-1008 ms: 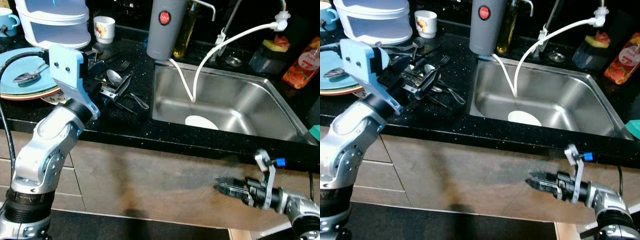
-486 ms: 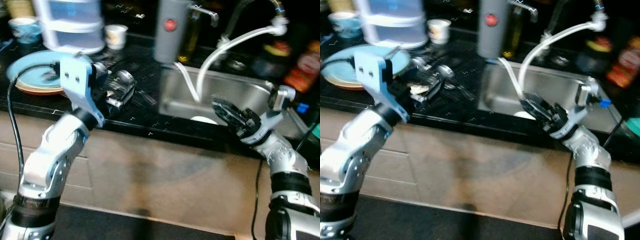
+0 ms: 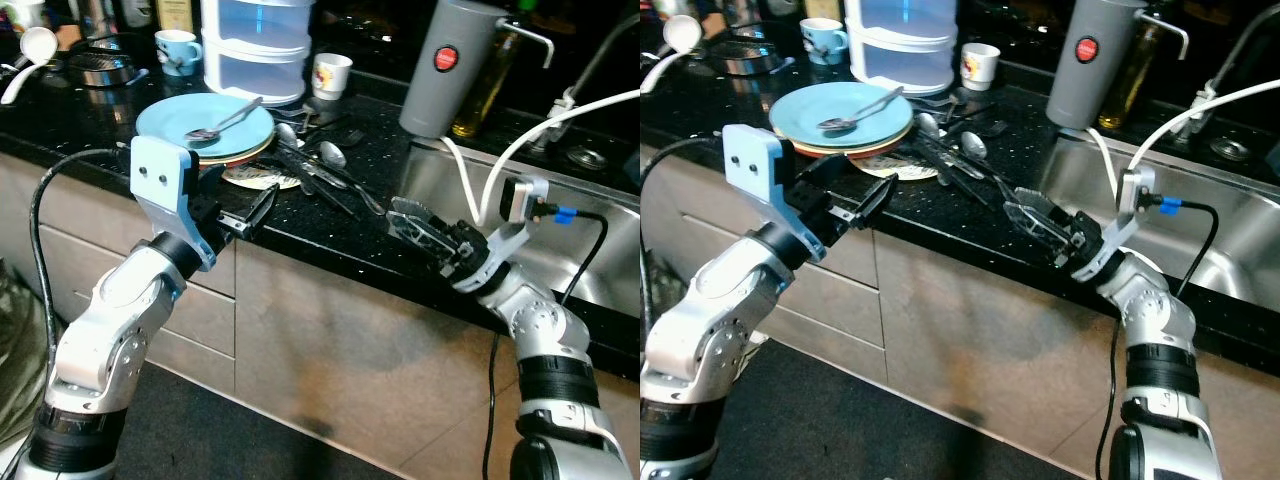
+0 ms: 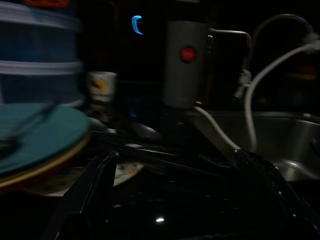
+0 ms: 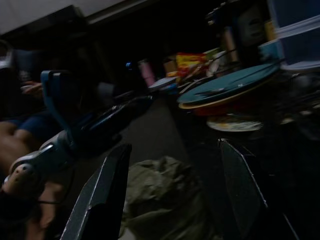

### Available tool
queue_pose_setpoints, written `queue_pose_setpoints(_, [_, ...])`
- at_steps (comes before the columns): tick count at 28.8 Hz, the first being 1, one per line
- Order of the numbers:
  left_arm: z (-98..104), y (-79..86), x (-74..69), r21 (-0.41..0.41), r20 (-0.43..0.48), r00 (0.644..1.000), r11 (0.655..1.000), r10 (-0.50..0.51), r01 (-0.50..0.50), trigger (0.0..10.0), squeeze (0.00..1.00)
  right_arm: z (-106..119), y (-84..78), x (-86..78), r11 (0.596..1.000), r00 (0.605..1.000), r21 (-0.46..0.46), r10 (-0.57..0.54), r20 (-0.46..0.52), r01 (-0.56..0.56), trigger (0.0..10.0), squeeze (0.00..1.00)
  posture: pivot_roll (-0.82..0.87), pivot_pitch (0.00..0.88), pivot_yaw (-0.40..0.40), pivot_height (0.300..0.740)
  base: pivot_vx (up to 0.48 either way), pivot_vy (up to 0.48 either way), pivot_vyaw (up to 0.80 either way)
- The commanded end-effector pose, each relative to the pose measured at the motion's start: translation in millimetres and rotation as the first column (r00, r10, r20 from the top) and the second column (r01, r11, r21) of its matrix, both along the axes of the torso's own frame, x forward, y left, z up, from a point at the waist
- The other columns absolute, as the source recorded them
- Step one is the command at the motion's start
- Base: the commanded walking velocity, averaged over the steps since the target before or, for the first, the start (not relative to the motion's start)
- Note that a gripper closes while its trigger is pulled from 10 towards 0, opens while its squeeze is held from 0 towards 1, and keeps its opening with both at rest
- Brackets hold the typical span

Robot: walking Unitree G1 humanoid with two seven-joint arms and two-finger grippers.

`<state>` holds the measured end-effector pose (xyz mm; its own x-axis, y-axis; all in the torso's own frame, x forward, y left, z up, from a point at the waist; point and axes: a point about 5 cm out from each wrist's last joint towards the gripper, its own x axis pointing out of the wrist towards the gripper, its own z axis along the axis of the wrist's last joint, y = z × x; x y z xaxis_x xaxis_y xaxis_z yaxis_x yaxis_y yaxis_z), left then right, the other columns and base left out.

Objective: Kitchen organization

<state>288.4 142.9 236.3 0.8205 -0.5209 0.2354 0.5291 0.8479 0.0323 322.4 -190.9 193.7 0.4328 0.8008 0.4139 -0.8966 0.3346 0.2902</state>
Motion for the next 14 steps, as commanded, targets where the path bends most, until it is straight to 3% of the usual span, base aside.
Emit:
queue_pose_setpoints(1, [-7.2, -6.8, -4.4, 0.005, -0.023, 0.998, 0.998, -0.057, 0.057, 10.0, 0.00, 4.8, 0.7, -0.5, 1.000, 1.000, -0.007, -0.004, 0.007, 0.004, 10.0, 0.00, 0.15, 0.019, -0.122, 0.740, 0.000, 0.000, 0.00])
queue_pose_setpoints(4, [-16.0, -8.9, -8.8, 0.030, -0.047, 0.994, 0.995, -0.095, 0.097, 10.0, 0.00, 8.5, 0.7, 2.4, 0.999, 0.999, 0.000, -0.038, 0.025, 0.038, 10.0, 0.00, 0.15, 0.020, -0.122, 0.740, 0.000, 0.000, 0.00])
queue_pose_setpoints(7, [-31.6, -12.9, -19.7, 0.040, -0.104, 0.978, 0.981, -0.183, 0.188, 10.0, 0.00, 13.8, 4.0, 6.7, 0.996, 0.995, 0.003, -0.090, 0.048, 0.090, 10.0, 0.00, 0.15, 0.020, -0.123, 0.740, 0.000, 0.000, 0.78])
queue_pose_setpoints(11, [-51.2, -24.8, -46.2, 0.083, -0.182, 0.907, 0.914, -0.379, 0.398, 10.0, 0.00, 17.0, 10.9, 7.5, 0.996, 0.994, 0.004, -0.092, 0.053, 0.092, 10.0, 0.00, 0.16, 0.020, -0.128, 0.740, 0.000, 0.000, 0.77])
queue_pose_setpoints(13, [-67.0, -27.4, -64.8, 0.103, -0.252, 0.839, 0.849, -0.481, 0.518, 10.0, 0.00, 18.5, 13.6, 9.4, 0.995, 0.994, 0.002, -0.100, 0.049, 0.100, 10.0, 0.00, 0.16, 0.019, -0.129, 0.740, 0.000, 0.000, 0.77])
queue_pose_setpoints(14, [-67.0, -27.4, -64.8, 0.103, -0.252, 0.839, 0.849, -0.481, 0.518, 10.0, 0.00, 18.5, 13.6, 9.4, 0.995, 0.994, 0.002, -0.100, 0.049, 0.100, 10.0, 0.00, 0.16, 0.019, -0.129, 0.740, 0.000, 0.000, 0.77])
